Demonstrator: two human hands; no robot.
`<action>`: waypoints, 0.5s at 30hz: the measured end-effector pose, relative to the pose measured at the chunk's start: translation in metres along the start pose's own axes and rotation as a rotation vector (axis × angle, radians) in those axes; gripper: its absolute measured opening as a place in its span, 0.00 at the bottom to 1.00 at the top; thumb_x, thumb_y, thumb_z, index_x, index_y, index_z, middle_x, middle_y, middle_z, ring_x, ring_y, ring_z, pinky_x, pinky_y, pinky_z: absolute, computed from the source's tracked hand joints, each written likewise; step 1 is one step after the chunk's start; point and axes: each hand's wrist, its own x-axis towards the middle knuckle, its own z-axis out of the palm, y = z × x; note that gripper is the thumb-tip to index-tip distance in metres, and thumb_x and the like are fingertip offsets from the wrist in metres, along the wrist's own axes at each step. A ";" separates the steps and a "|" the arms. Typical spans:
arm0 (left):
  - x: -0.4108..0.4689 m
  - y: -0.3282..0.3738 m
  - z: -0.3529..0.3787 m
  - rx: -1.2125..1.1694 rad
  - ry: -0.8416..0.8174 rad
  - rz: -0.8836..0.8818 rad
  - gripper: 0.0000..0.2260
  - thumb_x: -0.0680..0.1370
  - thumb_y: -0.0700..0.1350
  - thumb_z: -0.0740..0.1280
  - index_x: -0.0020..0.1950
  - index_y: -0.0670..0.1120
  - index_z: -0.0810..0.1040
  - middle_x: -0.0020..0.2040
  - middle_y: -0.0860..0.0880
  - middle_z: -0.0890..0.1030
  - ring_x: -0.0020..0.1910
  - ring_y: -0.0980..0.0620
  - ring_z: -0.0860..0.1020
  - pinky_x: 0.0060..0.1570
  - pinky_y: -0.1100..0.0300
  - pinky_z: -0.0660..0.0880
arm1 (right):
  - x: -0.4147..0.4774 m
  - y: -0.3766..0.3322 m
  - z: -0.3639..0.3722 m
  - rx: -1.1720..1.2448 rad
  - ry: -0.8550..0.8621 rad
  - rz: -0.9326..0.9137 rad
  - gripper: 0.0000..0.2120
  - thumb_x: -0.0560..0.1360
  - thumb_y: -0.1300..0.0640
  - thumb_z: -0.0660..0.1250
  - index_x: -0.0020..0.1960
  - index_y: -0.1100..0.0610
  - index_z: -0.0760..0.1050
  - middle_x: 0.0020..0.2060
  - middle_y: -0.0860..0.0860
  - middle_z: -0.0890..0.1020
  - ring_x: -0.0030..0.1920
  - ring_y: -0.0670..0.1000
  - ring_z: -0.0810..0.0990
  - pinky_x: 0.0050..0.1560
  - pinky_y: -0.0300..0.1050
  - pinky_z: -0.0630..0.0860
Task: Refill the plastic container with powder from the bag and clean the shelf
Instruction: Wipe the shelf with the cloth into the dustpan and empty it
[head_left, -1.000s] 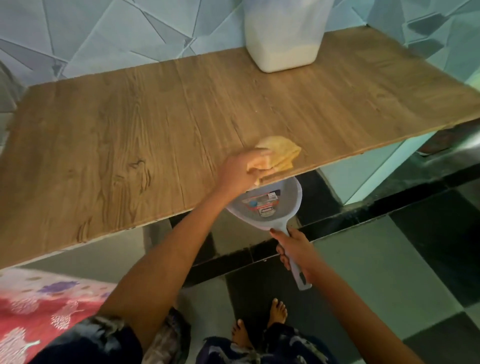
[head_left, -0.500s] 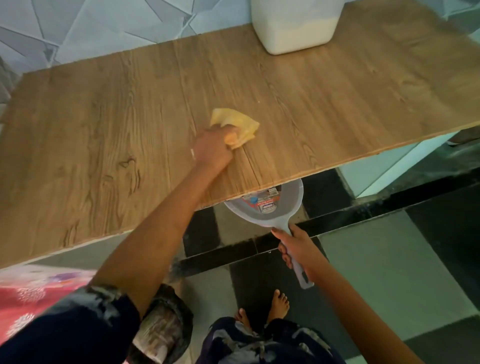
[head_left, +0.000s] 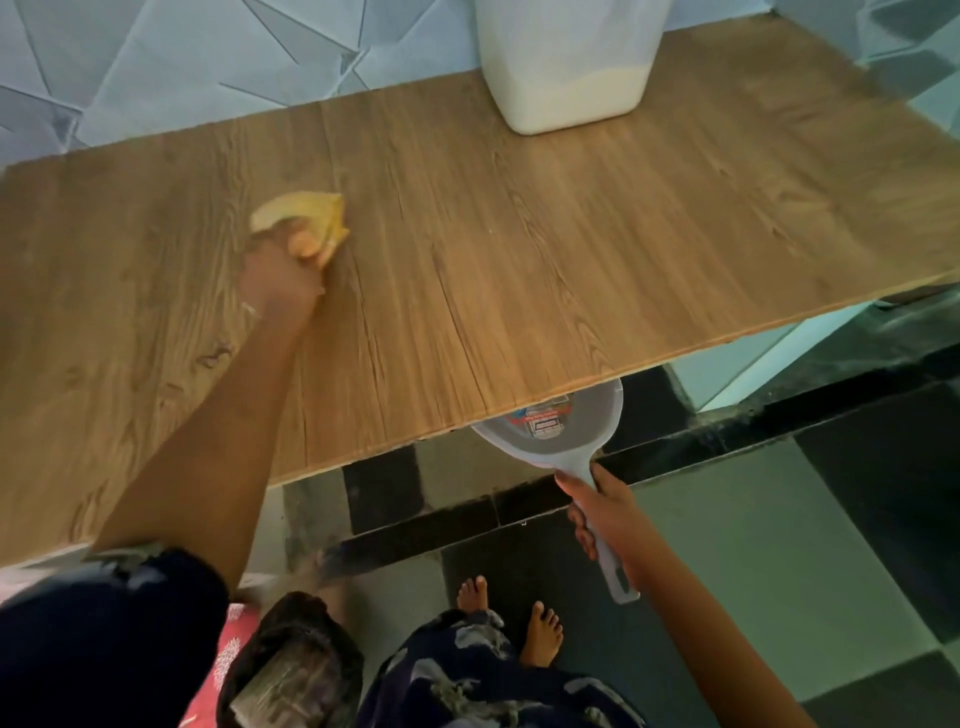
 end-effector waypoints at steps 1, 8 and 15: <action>0.017 -0.015 -0.002 0.038 0.019 -0.087 0.22 0.72 0.45 0.67 0.66 0.52 0.72 0.64 0.42 0.76 0.61 0.39 0.75 0.60 0.47 0.73 | 0.003 0.001 0.000 0.007 0.005 0.002 0.06 0.78 0.52 0.62 0.48 0.55 0.71 0.24 0.49 0.71 0.19 0.43 0.68 0.21 0.36 0.68; 0.082 -0.015 0.005 0.056 -0.058 -0.063 0.23 0.70 0.39 0.64 0.66 0.51 0.72 0.64 0.40 0.75 0.63 0.38 0.73 0.64 0.48 0.70 | 0.018 0.004 0.007 0.029 0.070 0.026 0.04 0.77 0.55 0.62 0.49 0.56 0.71 0.22 0.47 0.72 0.19 0.43 0.68 0.20 0.36 0.67; 0.075 0.087 0.049 0.141 -0.322 0.215 0.29 0.70 0.37 0.69 0.69 0.55 0.69 0.69 0.45 0.71 0.67 0.41 0.69 0.67 0.52 0.66 | 0.026 -0.002 0.011 0.047 0.142 0.042 0.01 0.78 0.56 0.62 0.49 0.51 0.71 0.23 0.47 0.71 0.19 0.42 0.69 0.20 0.35 0.68</action>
